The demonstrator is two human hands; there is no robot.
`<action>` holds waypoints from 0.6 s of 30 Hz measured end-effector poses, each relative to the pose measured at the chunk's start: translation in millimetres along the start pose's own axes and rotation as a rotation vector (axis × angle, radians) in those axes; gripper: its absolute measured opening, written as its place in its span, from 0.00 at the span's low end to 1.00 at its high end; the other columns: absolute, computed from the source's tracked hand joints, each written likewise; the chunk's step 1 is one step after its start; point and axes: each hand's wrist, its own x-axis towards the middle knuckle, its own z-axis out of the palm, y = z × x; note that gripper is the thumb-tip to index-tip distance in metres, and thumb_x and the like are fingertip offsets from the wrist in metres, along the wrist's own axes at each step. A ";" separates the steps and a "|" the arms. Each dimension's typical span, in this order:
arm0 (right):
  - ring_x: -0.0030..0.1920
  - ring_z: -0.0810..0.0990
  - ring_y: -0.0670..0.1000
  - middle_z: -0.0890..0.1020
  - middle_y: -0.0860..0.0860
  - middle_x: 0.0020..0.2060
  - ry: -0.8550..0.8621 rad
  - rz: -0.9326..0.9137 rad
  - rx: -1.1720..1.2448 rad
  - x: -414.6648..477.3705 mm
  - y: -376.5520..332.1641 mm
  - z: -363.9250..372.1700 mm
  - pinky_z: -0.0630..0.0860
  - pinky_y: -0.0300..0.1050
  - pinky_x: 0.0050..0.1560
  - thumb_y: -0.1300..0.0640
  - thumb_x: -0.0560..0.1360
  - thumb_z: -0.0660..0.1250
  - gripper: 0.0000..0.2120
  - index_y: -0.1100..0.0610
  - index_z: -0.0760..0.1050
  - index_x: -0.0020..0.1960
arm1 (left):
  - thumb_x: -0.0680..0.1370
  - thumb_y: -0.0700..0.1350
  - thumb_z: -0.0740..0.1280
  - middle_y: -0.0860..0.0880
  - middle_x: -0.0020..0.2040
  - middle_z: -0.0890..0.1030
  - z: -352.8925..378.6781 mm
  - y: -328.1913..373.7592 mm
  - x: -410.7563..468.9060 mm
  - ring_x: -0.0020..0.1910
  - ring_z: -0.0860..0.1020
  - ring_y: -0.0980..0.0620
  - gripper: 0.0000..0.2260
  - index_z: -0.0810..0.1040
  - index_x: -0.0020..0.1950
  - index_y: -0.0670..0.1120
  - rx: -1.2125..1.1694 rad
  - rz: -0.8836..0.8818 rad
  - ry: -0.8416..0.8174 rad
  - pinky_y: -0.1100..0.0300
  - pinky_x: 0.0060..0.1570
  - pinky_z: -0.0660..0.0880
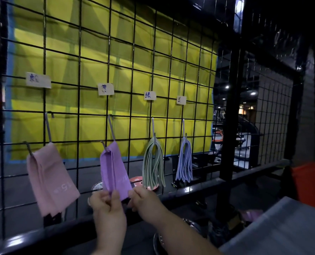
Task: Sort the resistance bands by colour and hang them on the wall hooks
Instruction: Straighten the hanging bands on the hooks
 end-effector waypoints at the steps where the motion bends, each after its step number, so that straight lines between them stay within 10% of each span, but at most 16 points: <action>1: 0.39 0.74 0.53 0.79 0.61 0.44 -0.003 0.005 0.015 -1.8 1.0 -2.3 0.71 0.45 0.44 0.54 0.78 0.59 0.13 0.64 0.74 0.45 | 0.78 0.38 0.64 0.42 0.42 0.75 1.4 1.2 -2.0 0.41 0.73 0.45 0.06 0.68 0.51 0.40 -0.009 -0.032 0.000 0.56 0.41 0.64; 11: 0.37 0.77 0.51 0.78 0.48 0.31 -0.012 0.053 -0.103 -7.9 -1.9 1.0 0.77 0.52 0.50 0.50 0.78 0.59 0.15 0.55 0.75 0.36 | 0.80 0.42 0.63 0.47 0.35 0.73 -17.9 2.6 -1.1 0.34 0.71 0.46 0.07 0.67 0.49 0.40 0.040 -0.100 -0.005 0.54 0.36 0.64; 18: 0.36 0.78 0.54 0.80 0.58 0.34 0.147 -0.133 -0.085 -13.9 -41.2 22.7 0.75 0.49 0.41 0.46 0.77 0.61 0.20 0.61 0.73 0.36 | 0.79 0.44 0.64 0.47 0.40 0.75 -54.1 45.3 6.2 0.38 0.73 0.47 0.06 0.68 0.49 0.43 0.043 0.106 0.021 0.56 0.39 0.68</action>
